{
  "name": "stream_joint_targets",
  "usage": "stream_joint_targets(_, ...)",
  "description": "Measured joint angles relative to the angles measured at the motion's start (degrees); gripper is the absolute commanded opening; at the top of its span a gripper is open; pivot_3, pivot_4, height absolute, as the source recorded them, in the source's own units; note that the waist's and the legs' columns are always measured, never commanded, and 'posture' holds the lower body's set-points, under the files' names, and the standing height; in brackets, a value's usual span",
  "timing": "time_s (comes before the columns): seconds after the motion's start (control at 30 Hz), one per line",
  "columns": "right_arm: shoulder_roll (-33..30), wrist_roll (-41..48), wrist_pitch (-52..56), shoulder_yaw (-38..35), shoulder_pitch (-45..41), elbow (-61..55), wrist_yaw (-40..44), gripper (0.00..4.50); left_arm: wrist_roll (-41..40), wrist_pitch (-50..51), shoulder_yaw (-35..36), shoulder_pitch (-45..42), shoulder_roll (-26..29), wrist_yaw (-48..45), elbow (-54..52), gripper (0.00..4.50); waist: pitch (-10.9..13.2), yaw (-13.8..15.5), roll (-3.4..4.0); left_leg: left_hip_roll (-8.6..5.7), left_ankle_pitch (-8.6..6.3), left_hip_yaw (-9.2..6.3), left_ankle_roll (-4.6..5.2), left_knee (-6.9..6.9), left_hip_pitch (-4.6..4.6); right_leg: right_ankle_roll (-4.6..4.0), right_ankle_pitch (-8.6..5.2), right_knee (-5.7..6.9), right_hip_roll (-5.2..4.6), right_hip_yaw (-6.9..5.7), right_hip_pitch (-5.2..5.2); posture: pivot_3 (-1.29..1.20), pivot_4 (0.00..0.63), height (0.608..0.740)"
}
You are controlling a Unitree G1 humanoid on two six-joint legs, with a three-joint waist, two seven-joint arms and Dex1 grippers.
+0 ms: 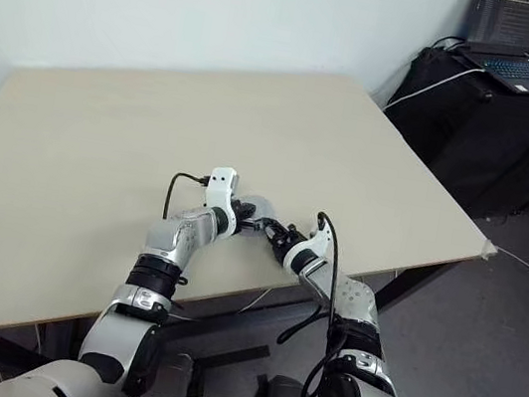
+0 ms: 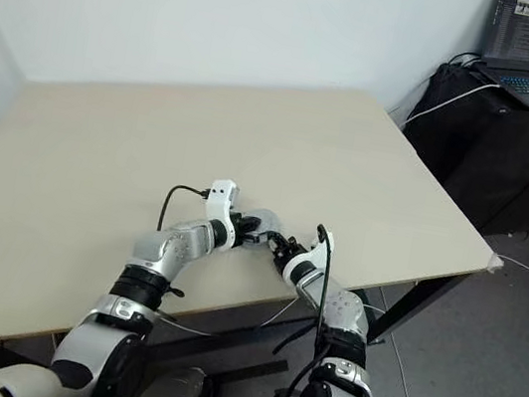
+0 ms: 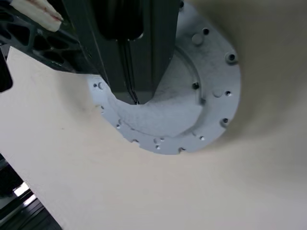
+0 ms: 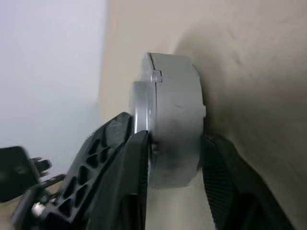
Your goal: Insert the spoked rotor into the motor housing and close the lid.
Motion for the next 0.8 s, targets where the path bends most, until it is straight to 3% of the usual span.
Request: stream_joint_targets(0.8, 0.12, -0.29, 4.9, 0.44, 1.74, -2.42, 1.18, 1.21, -0.36, -0.21, 0.06, 2.32, 0.02, 0.01, -3.1, 0.0, -0.03, -0.08, 0.04, 0.0, 0.0, 0.0, 0.0, -0.19, 0.01, -0.08, -0.03, 0.01, -0.04, 0.12, -0.15, 0.0, 0.0, 0.74)
